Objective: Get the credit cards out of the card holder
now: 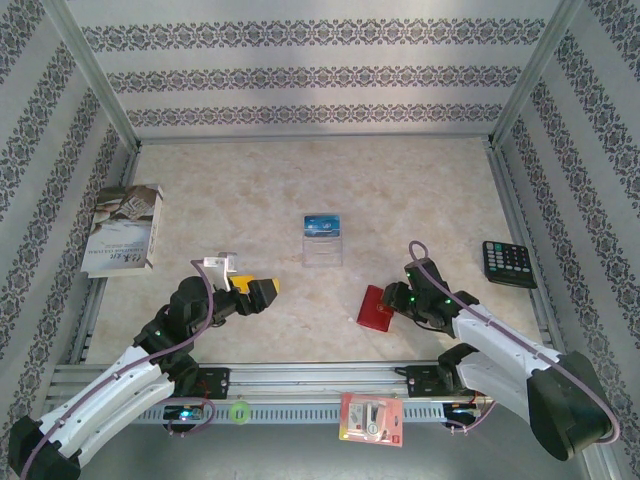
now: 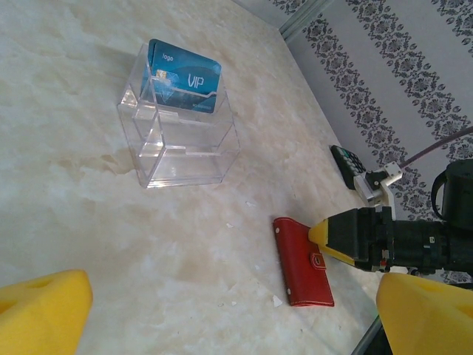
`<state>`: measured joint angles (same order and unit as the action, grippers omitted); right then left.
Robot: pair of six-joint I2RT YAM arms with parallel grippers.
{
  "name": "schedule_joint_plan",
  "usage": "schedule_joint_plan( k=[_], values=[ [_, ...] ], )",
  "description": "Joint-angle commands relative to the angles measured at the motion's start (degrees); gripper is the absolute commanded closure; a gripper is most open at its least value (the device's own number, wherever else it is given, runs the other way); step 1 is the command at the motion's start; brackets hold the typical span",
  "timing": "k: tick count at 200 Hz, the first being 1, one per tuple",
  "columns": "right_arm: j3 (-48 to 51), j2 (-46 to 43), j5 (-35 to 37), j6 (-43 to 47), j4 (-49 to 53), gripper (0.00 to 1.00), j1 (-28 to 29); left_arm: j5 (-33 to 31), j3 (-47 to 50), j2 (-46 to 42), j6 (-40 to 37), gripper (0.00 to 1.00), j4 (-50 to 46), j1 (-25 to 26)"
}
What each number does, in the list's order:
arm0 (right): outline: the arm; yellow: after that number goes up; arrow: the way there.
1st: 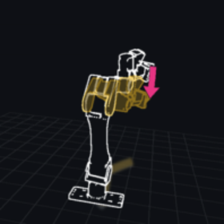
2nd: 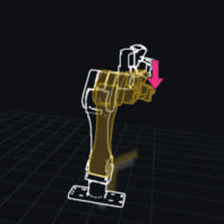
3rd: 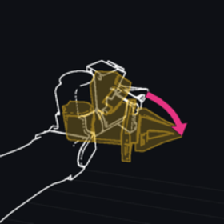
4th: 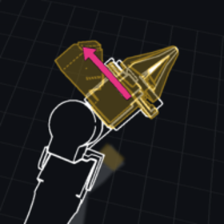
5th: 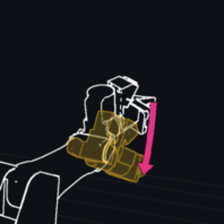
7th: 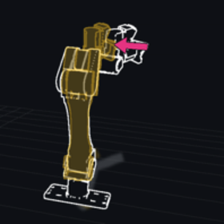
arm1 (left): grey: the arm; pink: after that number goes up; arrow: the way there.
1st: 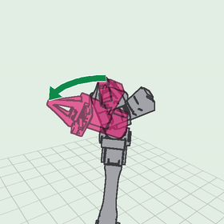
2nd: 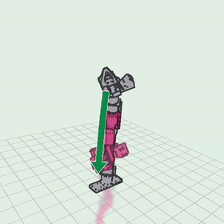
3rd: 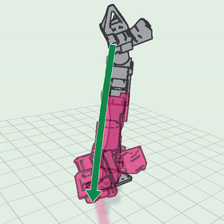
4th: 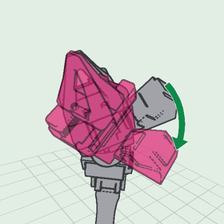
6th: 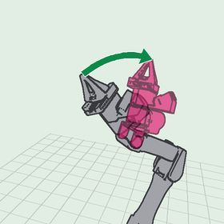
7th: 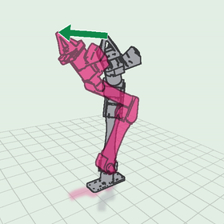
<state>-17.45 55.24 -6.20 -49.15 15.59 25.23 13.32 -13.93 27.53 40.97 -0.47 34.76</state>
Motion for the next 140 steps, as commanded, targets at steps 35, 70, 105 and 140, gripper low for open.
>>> schedule_joint_plan(
  k=[35, 70, 105, 140],
  values=[
    [1.40, 2.15, -1.11, 1.86, -2.39, 0.86, -0.24, 2.55, -0.12, 0.40, -0.20, 0.00, 3.57, -0.57],
    [-1.81, -1.06, -0.14, 6.62, -0.82, 1.00, 0.30, 4.95, 2.04, 1.68, 1.96, 0.01, 9.85, -0.57],
    [-7.07, -4.48, -2.30, 12.64, -1.95, 1.00, 2.29, 7.17, 0.82, 3.79, 2.25, 0.01, 10.86, -0.57],
    [-12.96, -4.12, -6.32, 15.38, -4.45, 1.00, 6.31, 12.33, 0.11, 7.52, 1.38, 0.05, 17.00, -0.57]
  ],
)
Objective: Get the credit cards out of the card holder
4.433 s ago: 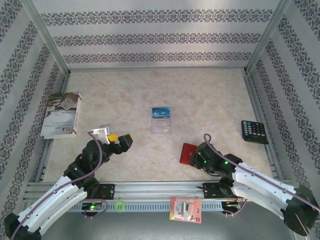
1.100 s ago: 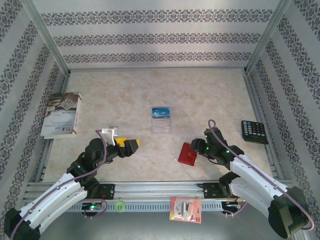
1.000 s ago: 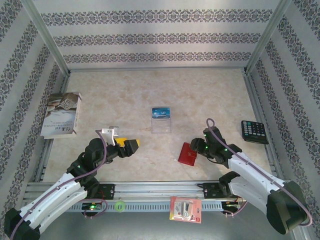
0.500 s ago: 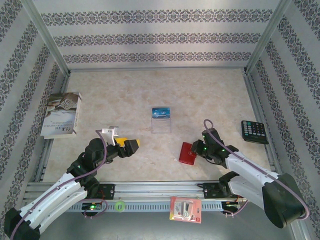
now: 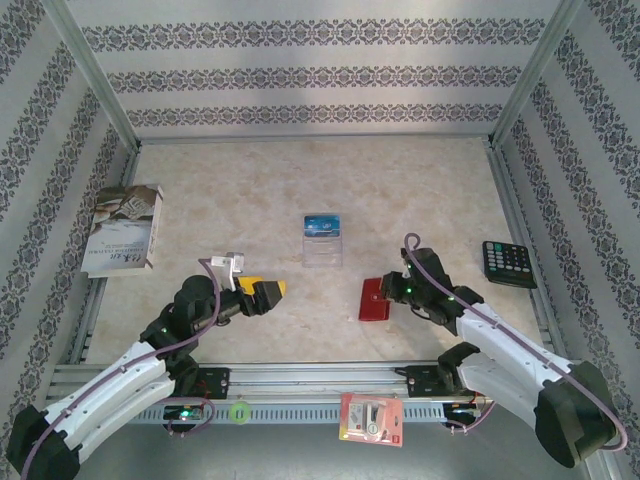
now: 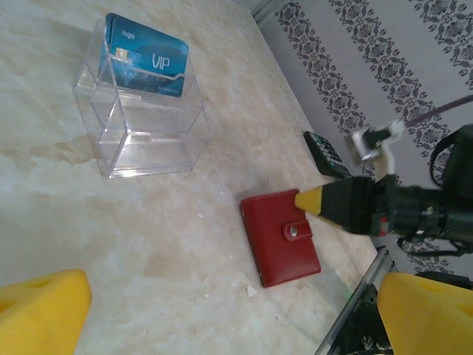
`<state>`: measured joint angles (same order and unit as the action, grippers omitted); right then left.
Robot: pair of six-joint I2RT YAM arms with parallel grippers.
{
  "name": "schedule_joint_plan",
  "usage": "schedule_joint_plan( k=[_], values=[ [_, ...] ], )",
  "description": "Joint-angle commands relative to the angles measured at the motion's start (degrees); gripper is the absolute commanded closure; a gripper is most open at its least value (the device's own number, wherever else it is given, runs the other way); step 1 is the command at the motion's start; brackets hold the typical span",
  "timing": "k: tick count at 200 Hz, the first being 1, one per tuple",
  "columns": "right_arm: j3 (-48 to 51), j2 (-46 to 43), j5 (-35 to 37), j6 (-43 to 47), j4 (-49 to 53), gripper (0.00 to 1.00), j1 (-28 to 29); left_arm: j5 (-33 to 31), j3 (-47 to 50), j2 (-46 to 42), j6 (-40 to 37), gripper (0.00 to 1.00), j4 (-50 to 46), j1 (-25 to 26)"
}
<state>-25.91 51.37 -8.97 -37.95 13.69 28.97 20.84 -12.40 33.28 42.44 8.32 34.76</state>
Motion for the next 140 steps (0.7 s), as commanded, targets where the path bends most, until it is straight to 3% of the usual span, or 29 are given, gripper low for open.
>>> schedule_joint_plan(
  k=[1, 44, 95, 140],
  values=[
    [-4.68, -0.24, -3.66, 4.24, -2.63, 1.00, 2.71, 4.90, -1.41, 1.87, -0.08, 0.05, 8.43, -0.57],
    [-13.03, 2.93, -9.82, 3.74, -7.63, 1.00, 8.38, 9.43, -2.12, 6.09, -1.37, 0.11, 15.96, -0.56],
    [-19.43, 8.53, -17.64, -1.84, -19.79, 1.00, 10.44, 13.28, -0.96, 7.62, -1.61, 0.17, 27.47, -0.57],
    [-22.46, 12.44, -20.67, -5.13, -27.07, 1.00, 13.33, 13.62, -2.75, 6.46, -3.48, 0.20, 25.96, -0.57]
  ],
)
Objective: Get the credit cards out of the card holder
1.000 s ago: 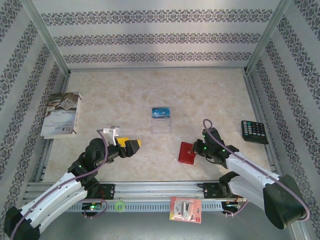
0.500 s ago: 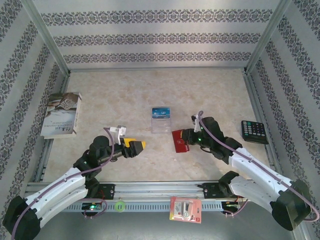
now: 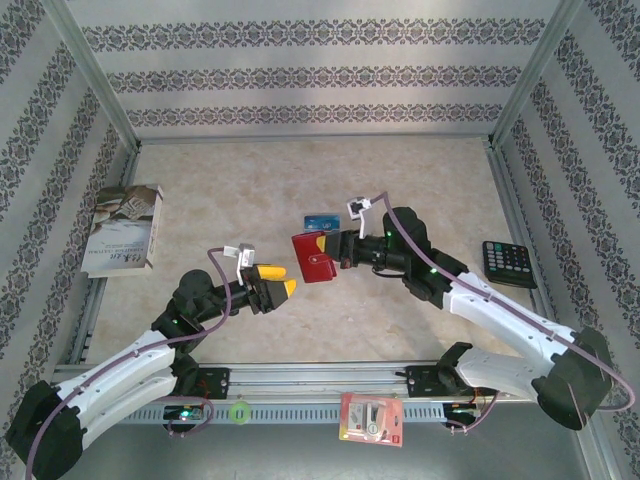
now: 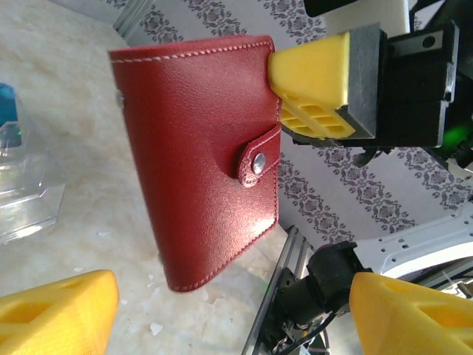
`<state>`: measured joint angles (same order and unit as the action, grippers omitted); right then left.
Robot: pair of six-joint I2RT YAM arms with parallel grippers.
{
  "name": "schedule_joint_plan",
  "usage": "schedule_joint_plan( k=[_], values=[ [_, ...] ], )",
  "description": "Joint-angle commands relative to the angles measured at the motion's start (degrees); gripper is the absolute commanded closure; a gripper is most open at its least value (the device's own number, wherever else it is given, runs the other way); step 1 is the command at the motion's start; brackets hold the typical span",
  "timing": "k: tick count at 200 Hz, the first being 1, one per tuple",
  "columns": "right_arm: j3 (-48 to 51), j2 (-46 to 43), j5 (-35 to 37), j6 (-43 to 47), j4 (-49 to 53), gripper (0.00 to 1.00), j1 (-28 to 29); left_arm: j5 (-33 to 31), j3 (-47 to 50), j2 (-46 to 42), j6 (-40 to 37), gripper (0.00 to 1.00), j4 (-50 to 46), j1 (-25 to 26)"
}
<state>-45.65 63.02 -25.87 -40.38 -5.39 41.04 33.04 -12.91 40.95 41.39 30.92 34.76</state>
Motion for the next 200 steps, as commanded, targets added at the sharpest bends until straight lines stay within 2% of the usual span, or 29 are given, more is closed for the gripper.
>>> schedule_joint_plan(
  k=[1, 43, 92, 129, 156, 200],
  values=[
    [-2.79, 0.79, -3.85, -2.74, -8.07, 1.00, 1.34, 1.37, -2.27, -1.26, -2.48, 0.21, 3.23, -0.57],
    [-3.48, 0.24, -4.59, -3.72, -9.76, 1.00, 2.67, -0.94, -2.98, -4.00, -5.03, 0.22, -1.75, -0.71],
    [-3.48, 0.88, -6.70, -5.56, -13.28, 1.00, 3.22, -0.12, -3.45, -3.97, -6.43, 0.20, -1.00, -1.07],
    [-3.58, 2.82, -6.36, -6.17, -13.57, 1.00, 3.05, 2.83, -3.53, -1.81, -5.12, 0.38, 4.43, -1.10],
    [-2.58, 3.64, -5.52, -6.79, -14.30, 1.00, 2.87, 3.78, -4.01, -0.49, -4.74, 0.56, 5.66, -1.10],
    [-1.52, 4.13, -1.85, -7.66, -10.21, 1.00, 1.10, 2.00, -5.76, 1.40, -4.39, 1.00, 2.84, -0.95]
  ],
)
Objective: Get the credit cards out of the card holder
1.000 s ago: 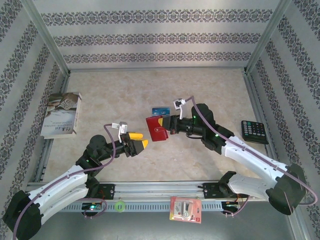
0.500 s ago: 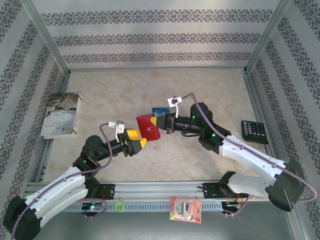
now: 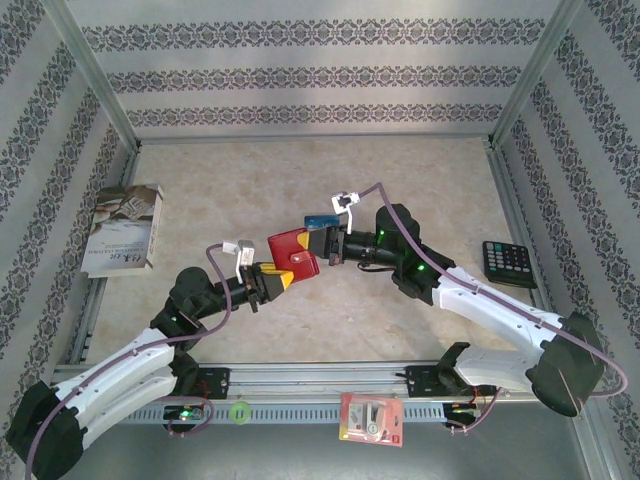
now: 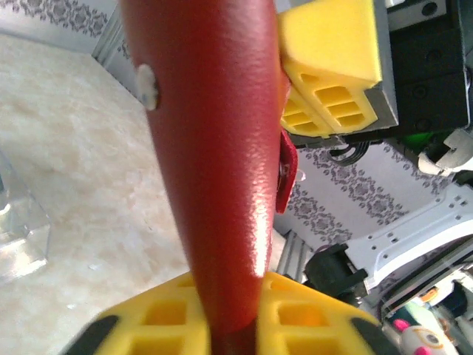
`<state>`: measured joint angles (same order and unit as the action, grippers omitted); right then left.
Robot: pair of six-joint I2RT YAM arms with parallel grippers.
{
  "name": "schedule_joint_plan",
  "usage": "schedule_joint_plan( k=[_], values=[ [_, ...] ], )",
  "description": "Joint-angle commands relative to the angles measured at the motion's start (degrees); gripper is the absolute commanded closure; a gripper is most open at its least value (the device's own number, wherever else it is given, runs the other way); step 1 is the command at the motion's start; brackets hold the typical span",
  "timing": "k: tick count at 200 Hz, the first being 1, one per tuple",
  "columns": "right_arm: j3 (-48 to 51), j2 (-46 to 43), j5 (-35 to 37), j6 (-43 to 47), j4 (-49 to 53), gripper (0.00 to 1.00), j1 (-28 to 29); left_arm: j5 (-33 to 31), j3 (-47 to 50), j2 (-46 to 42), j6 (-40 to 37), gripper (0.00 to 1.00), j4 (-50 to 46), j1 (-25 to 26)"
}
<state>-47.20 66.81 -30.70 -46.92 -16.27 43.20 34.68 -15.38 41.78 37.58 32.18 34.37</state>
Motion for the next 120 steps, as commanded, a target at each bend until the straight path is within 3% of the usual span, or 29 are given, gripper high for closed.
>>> schedule_joint_plan(
  k=[1, 10, 34, 44, 81, 120],
  values=[
    [0.02, 0.30, 3.17, -1.05, 1.00, 1.00, -1.08, 0.33, -3.40, 0.66, -0.58, 1.00, 1.53, -0.59],
    [-0.57, -0.06, 6.21, 0.00, 5.57, 0.99, -1.19, -0.60, -4.06, 1.40, -0.39, 1.00, 0.63, -0.22],
    [-1.74, -2.78, 17.03, 3.49, 17.81, 0.58, -0.86, -10.25, -7.54, 4.27, -0.85, 1.00, -8.99, 3.10],
    [-1.76, -4.21, 21.50, 4.74, 21.15, 0.51, -0.54, -14.10, -8.85, 6.14, -1.72, 1.00, -11.65, 4.98],
    [-1.15, -8.58, 31.37, 7.36, 26.33, 0.43, 3.47, -27.83, -11.75, 11.80, 0.68, 1.00, -16.50, 10.86],
    [-7.02, -2.69, 38.86, 9.16, 34.00, 0.42, 10.17, -31.44, -14.96, 15.28, 1.33, 1.00, -18.02, 13.30]
  ],
)
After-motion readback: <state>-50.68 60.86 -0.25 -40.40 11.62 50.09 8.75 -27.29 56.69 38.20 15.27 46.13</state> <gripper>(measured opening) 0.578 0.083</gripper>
